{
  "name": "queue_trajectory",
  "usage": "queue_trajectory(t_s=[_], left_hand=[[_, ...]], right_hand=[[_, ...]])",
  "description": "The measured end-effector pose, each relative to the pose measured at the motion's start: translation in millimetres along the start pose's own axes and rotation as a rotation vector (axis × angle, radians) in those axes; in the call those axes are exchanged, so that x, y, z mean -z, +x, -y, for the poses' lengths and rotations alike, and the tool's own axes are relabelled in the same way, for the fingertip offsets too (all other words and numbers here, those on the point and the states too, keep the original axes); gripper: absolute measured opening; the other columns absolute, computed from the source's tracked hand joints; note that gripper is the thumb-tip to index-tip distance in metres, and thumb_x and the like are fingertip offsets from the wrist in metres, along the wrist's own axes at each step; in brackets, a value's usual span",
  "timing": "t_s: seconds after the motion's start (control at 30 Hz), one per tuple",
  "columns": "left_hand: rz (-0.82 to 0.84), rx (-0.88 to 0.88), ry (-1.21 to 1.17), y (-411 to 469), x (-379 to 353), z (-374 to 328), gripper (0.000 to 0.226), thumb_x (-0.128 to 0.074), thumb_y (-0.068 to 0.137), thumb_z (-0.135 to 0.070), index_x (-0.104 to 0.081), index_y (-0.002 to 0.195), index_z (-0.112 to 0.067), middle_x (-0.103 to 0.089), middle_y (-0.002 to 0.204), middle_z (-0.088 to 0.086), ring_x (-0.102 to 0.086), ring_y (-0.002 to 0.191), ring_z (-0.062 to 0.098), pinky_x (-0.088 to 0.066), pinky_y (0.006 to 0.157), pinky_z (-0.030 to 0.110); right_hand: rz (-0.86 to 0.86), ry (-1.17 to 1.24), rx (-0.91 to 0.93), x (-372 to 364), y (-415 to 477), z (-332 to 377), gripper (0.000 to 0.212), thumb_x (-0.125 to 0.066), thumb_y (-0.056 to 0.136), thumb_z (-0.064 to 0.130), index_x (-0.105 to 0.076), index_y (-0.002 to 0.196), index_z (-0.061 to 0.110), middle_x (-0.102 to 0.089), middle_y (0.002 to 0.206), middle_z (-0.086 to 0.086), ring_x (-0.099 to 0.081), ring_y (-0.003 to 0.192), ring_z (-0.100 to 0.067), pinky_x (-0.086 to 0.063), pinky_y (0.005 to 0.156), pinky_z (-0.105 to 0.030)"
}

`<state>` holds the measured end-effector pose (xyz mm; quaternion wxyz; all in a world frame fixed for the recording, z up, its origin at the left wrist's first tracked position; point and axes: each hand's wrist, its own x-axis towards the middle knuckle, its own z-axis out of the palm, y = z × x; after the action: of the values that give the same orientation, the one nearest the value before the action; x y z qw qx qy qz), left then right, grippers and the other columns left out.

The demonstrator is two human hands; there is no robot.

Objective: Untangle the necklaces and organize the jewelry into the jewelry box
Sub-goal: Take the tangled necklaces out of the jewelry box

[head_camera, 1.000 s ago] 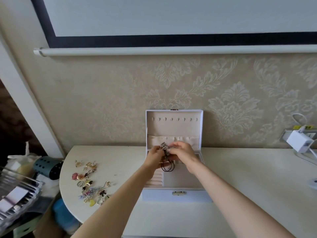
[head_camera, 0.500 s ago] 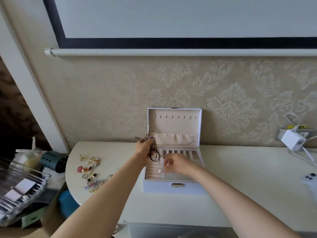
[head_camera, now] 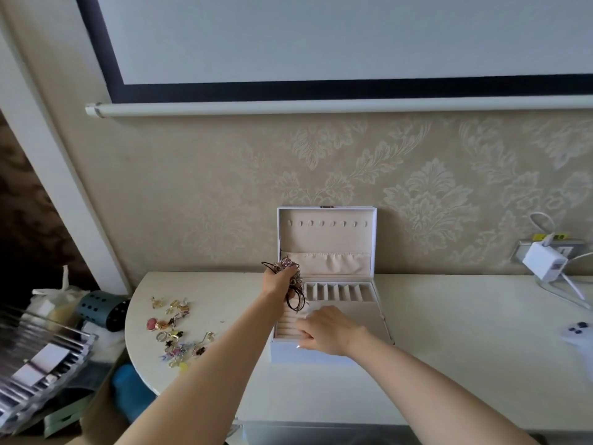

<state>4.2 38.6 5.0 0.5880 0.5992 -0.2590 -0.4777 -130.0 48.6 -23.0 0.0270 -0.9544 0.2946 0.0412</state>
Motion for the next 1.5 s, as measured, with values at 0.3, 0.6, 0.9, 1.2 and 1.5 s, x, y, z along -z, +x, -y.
queue_trajectory(t_s=[0.3, 0.6, 0.9, 1.2, 1.5], left_hand=[[0.015, 0.053, 0.018, 2.4, -20.1, 16.2, 0.021, -0.058, 0.088, -0.002, -0.049, 0.070, -0.010, -0.046, 0.064, 0.007, -0.037, 0.051, 0.016, -0.027, 0.035, 0.016], [0.059, 0.062, 0.048, -2.4, -34.7, 23.8, 0.020, -0.060, 0.088, -0.003, -0.049, 0.072, -0.009, -0.048, 0.064, 0.008, -0.041, 0.051, 0.017, -0.030, 0.038, 0.019], [-0.053, 0.002, -0.026, 8.7, -23.4, 28.4, 0.019, -0.059, 0.089, -0.007, -0.051, 0.072, -0.011, -0.053, 0.065, 0.007, -0.047, 0.053, 0.015, -0.035, 0.041, 0.018], [0.118, -0.048, 0.879, 38.8, 7.5, 34.9, 0.019, -0.061, 0.086, -0.021, -0.050, 0.073, -0.014, -0.056, 0.075, 0.009, -0.059, 0.073, 0.027, -0.029, 0.042, 0.021], [0.217, -0.029, 1.079, 49.5, 22.5, 61.0, 0.030, -0.070, 0.078, -0.023, -0.058, 0.103, -0.012, -0.057, 0.089, 0.007, -0.050, 0.078, 0.022, -0.034, 0.051, 0.023]], right_hand=[[0.016, -0.040, -0.279, 3.7, -37.5, -47.6, 0.027, -0.058, 0.088, 0.037, -0.043, 0.072, 0.021, -0.060, 0.085, -0.003, -0.053, 0.085, -0.026, -0.030, 0.066, -0.029], [-0.134, 0.074, -0.571, -8.5, -79.6, -90.1, 0.033, -0.048, 0.089, 0.054, -0.051, 0.074, 0.025, -0.063, 0.083, 0.005, -0.054, 0.070, -0.017, -0.034, 0.058, -0.029], [-0.103, 0.047, -0.254, -11.3, -45.8, -77.1, 0.063, -0.010, 0.086, 0.030, -0.036, 0.143, 0.030, -0.022, 0.155, 0.009, -0.019, 0.142, -0.014, -0.017, 0.115, -0.034], [-0.080, 0.240, -0.359, -14.0, -7.8, -72.7, 0.044, -0.039, 0.097, 0.029, -0.036, 0.141, 0.025, -0.047, 0.140, -0.001, -0.035, 0.133, -0.019, -0.024, 0.110, -0.034], [-0.149, 0.171, -0.411, -20.7, -7.4, -81.9, 0.055, -0.054, 0.080, 0.022, -0.043, 0.133, 0.029, -0.052, 0.123, 0.010, -0.032, 0.126, -0.015, -0.013, 0.107, -0.030]])
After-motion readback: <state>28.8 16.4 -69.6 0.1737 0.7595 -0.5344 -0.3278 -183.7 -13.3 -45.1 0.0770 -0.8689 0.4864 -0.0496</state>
